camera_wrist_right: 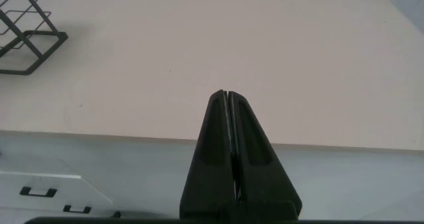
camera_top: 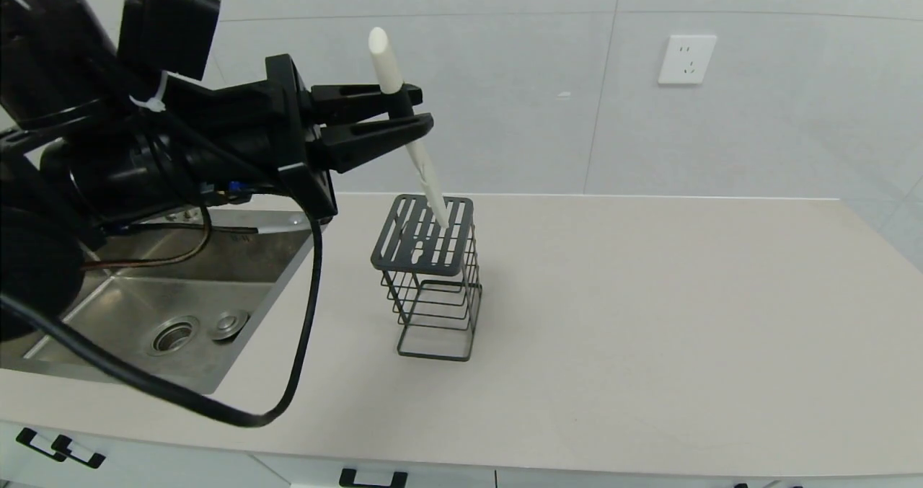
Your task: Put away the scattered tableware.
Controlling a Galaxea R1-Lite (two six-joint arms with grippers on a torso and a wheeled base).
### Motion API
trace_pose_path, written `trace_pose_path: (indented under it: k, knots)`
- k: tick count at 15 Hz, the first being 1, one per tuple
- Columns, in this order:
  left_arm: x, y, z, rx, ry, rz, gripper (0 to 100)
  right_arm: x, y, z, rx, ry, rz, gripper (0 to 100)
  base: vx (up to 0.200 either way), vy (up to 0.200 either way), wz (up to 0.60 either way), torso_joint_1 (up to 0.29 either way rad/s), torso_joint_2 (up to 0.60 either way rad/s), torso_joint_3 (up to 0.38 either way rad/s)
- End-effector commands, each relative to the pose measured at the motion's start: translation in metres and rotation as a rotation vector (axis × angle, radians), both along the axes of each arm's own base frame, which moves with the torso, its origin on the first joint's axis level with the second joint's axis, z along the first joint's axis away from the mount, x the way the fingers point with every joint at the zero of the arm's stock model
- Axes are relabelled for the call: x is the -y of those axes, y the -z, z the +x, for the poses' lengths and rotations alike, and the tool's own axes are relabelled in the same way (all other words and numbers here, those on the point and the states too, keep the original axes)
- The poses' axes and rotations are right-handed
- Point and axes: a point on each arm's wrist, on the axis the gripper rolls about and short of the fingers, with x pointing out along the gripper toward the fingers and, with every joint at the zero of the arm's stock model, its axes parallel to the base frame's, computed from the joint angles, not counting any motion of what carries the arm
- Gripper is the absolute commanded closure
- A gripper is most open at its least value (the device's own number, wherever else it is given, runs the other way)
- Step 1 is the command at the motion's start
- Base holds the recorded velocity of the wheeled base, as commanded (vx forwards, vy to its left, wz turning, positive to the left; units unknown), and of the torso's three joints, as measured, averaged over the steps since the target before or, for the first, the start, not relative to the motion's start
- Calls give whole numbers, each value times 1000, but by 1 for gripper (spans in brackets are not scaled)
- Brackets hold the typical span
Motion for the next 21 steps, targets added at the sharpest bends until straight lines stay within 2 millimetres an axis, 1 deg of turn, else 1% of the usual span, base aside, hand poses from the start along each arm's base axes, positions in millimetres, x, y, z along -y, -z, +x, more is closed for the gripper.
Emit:
trace_pose_path:
  k: [1,7,8,9,10,12,14,16,20,21]
  knots:
    - [5,-1,20,40,27,14,100,0,0,0,-3,0,0,100,0,0,0,0,0,0]
    - [7,5,33,42,56,34,100,0,0,0,-3,0,0,100,0,0,0,0,0,0]
    - [8,2,45,57,45,30,100,0,0,0,-3,0,0,100,0,0,0,0,0,0]
    - [6,-2,53,71,32,25,100,0,0,0,-3,0,0,100,0,0,0,0,0,0]
    - [5,-10,63,89,21,21,100,0,0,0,-3,0,0,100,0,0,0,0,0,0]
    - [7,-7,65,55,24,43,100,0,0,0,-3,0,0,100,0,0,0,0,0,0]
    - [7,1,66,80,25,102,100,0,0,0,-3,0,0,100,0,0,0,0,0,0]
    - [5,5,60,77,62,158,100,0,0,0,-3,0,0,100,0,0,0,0,0,0]
    - [2,-5,49,104,114,162,100,0,0,0,-3,0,0,100,0,0,0,0,0,0]
    - [1,-5,48,105,113,162,100,0,0,0,-3,0,0,100,0,0,0,0,0,0]
